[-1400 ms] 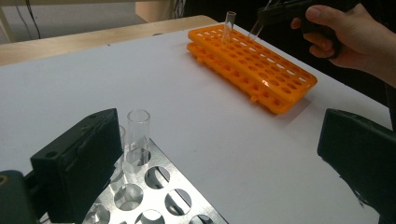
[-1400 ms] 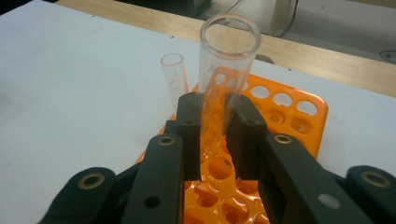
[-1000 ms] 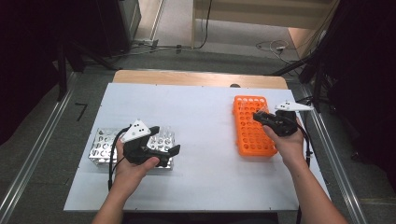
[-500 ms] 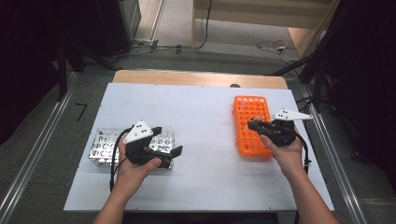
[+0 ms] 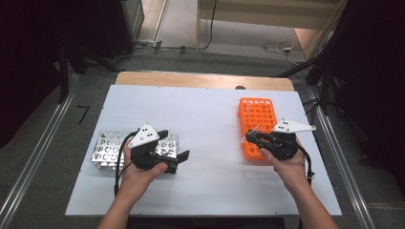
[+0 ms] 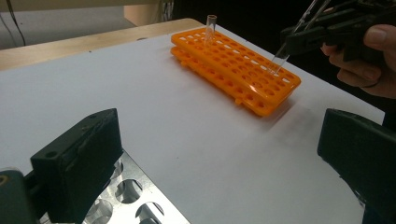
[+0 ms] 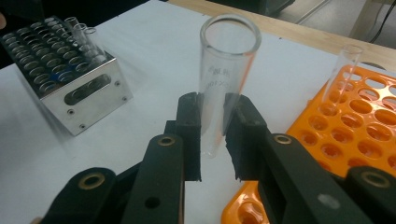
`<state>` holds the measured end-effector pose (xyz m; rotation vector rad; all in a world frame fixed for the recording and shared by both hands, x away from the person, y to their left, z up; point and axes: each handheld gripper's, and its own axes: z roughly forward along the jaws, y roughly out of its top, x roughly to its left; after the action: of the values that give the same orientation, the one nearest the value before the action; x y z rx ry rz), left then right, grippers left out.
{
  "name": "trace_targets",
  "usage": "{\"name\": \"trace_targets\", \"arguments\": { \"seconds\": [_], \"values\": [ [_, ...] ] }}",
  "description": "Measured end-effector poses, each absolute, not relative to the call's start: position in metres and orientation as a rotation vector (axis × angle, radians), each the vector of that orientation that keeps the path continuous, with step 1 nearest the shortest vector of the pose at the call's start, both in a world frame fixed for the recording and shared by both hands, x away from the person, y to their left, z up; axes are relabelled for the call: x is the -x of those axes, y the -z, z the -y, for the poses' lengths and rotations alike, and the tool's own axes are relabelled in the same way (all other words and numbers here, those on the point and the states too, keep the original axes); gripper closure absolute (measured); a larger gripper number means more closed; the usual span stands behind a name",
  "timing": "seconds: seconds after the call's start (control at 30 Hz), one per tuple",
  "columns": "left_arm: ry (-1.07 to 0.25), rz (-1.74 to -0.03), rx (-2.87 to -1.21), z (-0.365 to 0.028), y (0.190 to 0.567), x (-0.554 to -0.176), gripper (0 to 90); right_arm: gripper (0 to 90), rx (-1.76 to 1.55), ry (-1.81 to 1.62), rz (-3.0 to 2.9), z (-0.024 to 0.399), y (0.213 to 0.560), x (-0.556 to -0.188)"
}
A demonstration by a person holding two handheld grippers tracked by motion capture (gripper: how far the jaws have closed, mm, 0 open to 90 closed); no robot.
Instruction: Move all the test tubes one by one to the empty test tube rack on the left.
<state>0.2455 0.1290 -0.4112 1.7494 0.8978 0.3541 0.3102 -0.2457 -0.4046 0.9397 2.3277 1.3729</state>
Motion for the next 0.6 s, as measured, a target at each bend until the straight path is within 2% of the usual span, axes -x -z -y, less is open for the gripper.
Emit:
{"name": "trace_targets", "arguments": {
  "seconds": [0.6],
  "values": [
    [-0.327, -0.851, -1.761, -0.110, 0.409, -0.243, 0.4, 74.0, -0.797, -1.376, -2.435, 0.212, 0.410, -0.281]
  ]
}}
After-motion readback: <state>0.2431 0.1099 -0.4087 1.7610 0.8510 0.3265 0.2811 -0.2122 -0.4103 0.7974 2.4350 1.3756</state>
